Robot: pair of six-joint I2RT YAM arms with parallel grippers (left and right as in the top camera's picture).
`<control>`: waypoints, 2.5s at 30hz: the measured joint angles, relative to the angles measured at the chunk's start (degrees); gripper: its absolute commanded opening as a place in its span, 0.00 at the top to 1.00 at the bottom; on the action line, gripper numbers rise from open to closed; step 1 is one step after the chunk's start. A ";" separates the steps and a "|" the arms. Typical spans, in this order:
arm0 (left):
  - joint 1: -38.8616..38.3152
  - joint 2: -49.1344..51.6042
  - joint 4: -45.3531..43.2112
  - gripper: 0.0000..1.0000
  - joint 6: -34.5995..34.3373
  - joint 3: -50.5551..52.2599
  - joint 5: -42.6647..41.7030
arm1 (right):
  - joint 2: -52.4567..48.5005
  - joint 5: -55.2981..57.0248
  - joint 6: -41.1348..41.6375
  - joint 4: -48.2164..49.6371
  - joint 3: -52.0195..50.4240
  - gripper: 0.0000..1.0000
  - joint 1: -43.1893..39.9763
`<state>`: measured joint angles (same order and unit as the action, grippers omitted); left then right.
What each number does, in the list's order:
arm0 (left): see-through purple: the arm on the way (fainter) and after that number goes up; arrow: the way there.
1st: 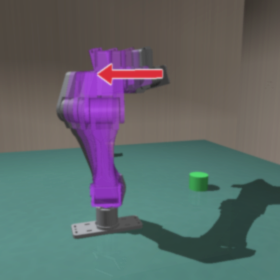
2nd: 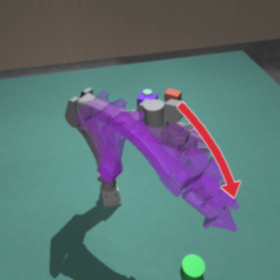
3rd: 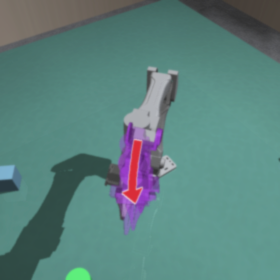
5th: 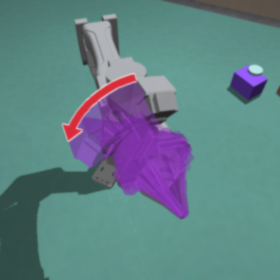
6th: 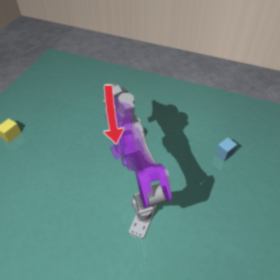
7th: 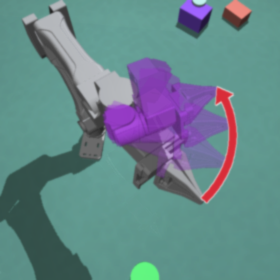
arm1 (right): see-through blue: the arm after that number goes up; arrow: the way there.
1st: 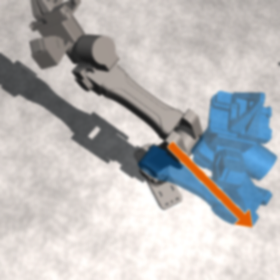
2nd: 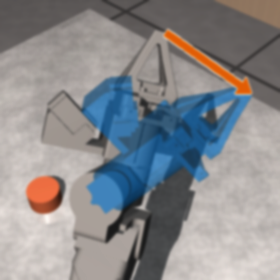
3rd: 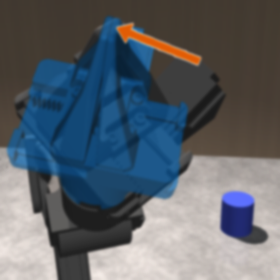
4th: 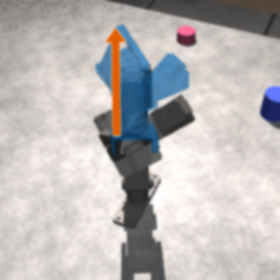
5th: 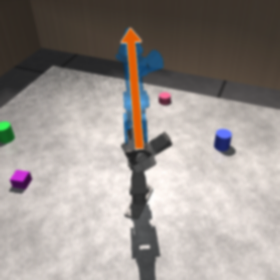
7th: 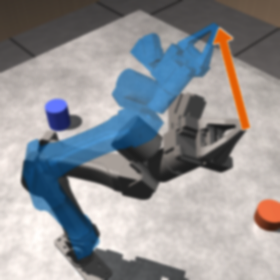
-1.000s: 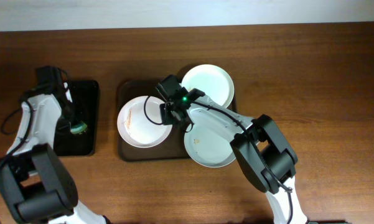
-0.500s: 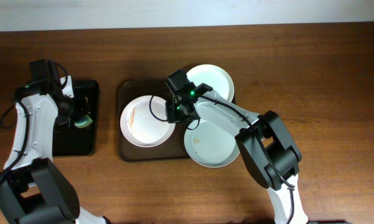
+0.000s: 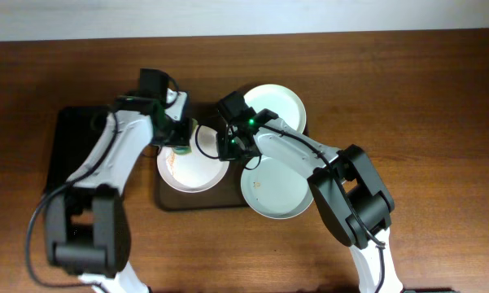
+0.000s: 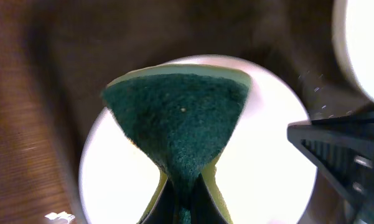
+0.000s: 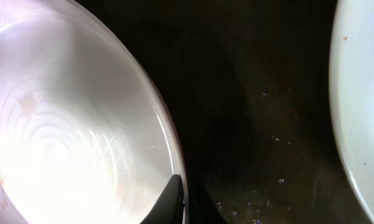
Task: Clean dirty plates on tray and stack at the side
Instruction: 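Scrub the left white plate with the held sponge using the left gripper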
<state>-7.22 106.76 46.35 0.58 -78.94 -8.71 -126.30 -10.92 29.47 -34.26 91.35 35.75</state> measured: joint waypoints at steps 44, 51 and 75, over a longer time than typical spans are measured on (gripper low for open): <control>-4.79 9.29 -5.14 0.99 -11.37 -0.57 5.57 | 0.00 0.37 0.31 0.52 0.00 0.94 -0.94; -4.96 9.29 7.28 0.99 -16.65 -1.18 18.32 | -0.42 -6.01 0.02 1.33 -0.13 0.96 -0.76; 5.29 9.73 21.29 0.99 -5.97 -1.53 -3.96 | -1.49 -21.05 -1.44 5.64 -2.45 0.96 -5.70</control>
<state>-1.93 116.49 67.64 -5.39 -80.47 -12.67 -127.79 -31.97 28.03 -28.62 88.90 30.04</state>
